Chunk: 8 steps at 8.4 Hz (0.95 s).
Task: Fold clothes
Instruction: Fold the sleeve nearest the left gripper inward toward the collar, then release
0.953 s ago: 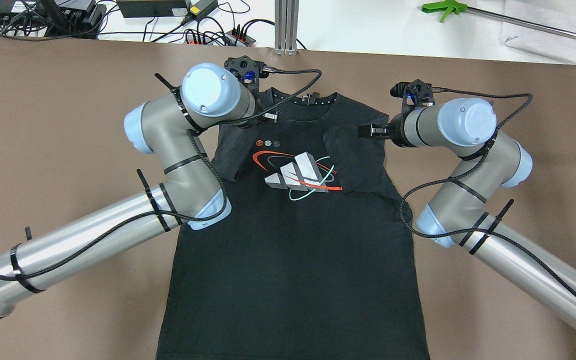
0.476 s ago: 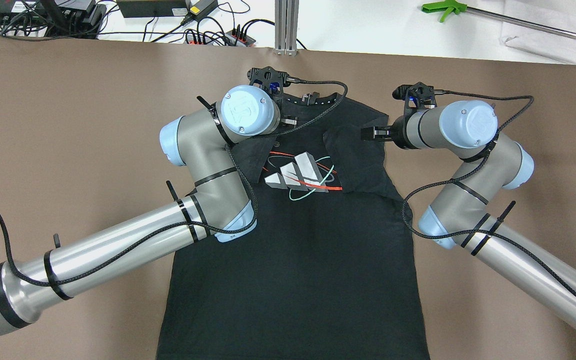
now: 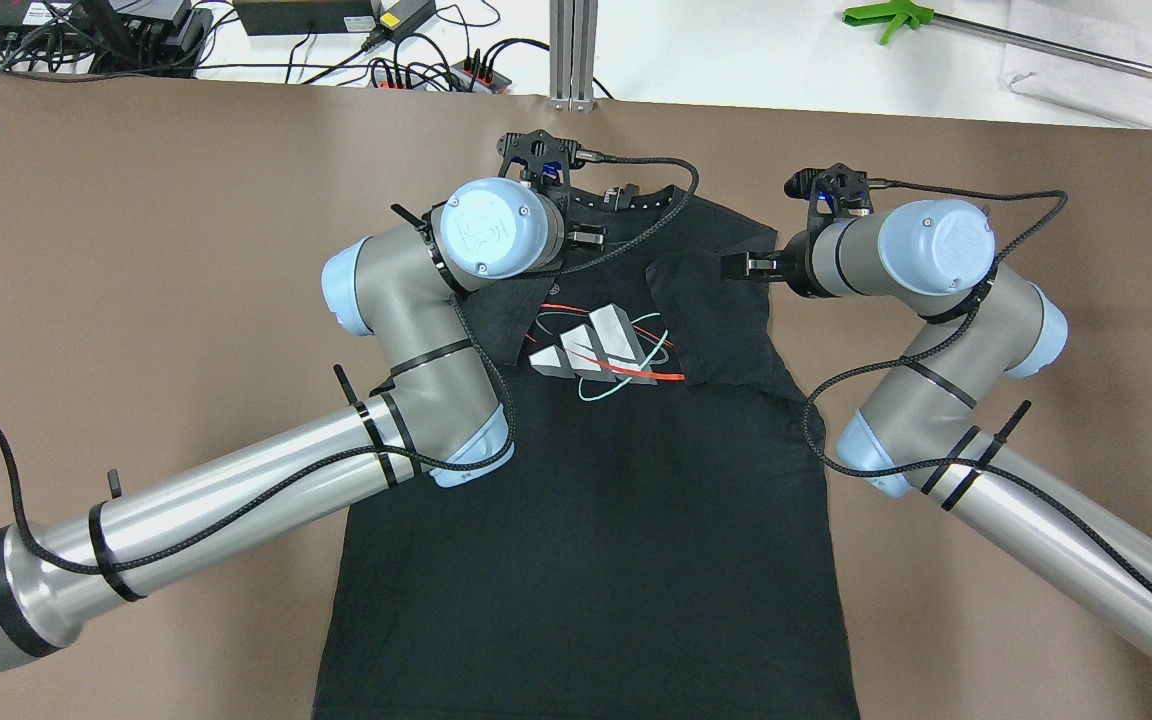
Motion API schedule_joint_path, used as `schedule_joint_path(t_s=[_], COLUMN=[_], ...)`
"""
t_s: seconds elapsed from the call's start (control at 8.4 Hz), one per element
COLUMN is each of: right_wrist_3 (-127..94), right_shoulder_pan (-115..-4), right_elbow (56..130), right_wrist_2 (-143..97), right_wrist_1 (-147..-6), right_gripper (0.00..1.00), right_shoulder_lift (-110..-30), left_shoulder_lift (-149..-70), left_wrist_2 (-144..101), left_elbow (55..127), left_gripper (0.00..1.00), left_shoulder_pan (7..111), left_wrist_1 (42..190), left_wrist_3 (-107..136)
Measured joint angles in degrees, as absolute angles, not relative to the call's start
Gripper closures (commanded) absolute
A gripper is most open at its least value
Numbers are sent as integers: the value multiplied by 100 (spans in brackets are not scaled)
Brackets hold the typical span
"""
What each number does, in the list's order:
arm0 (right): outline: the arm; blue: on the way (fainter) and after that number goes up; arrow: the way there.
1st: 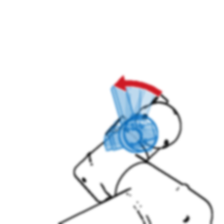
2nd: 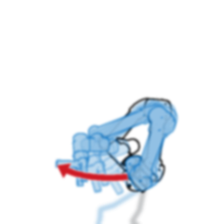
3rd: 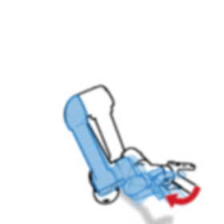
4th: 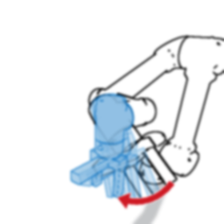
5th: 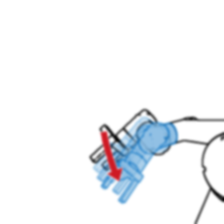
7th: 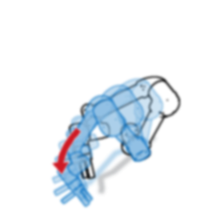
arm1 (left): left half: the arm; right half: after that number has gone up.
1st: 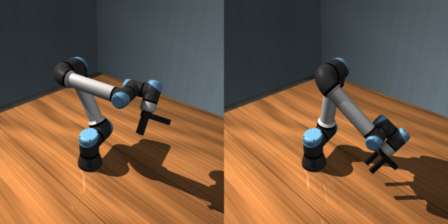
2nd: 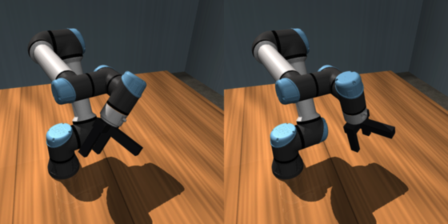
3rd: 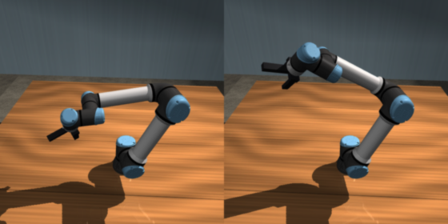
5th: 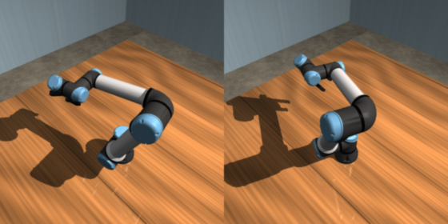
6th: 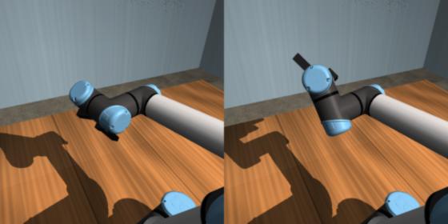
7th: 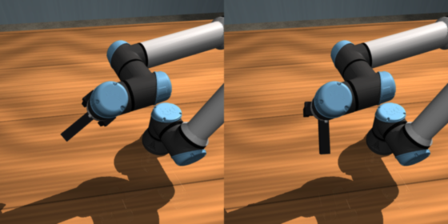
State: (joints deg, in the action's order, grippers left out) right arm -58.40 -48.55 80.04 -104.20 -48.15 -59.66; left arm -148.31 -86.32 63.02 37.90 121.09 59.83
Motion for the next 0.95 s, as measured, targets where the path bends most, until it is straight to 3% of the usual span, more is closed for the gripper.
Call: schedule_joint_path(t_s=[0.24,0.48,0.95], right_wrist_3=[-5865,-5876,-6185], right_shoulder_pan=[-4938,-5168,-5290], right_elbow=[8163,8587,10088], right_wrist_2=[-10769,-11672,-12620], right_wrist_1=[-4862,-5076,-5204], right_gripper=[6,6,6], right_shoulder_lift=[-5972,-6197,-7529], left_shoulder_lift=[-14604,-13874,-12241], left_wrist_2=[-9433,-10323,-10759], left_elbow=[6648,7560,9511], left_gripper=[5,5,5], left_shoulder_pan=[4044,4331,4402], left_wrist_1=[12234,12268,12277], left_wrist_3=[6181,6417,6717])
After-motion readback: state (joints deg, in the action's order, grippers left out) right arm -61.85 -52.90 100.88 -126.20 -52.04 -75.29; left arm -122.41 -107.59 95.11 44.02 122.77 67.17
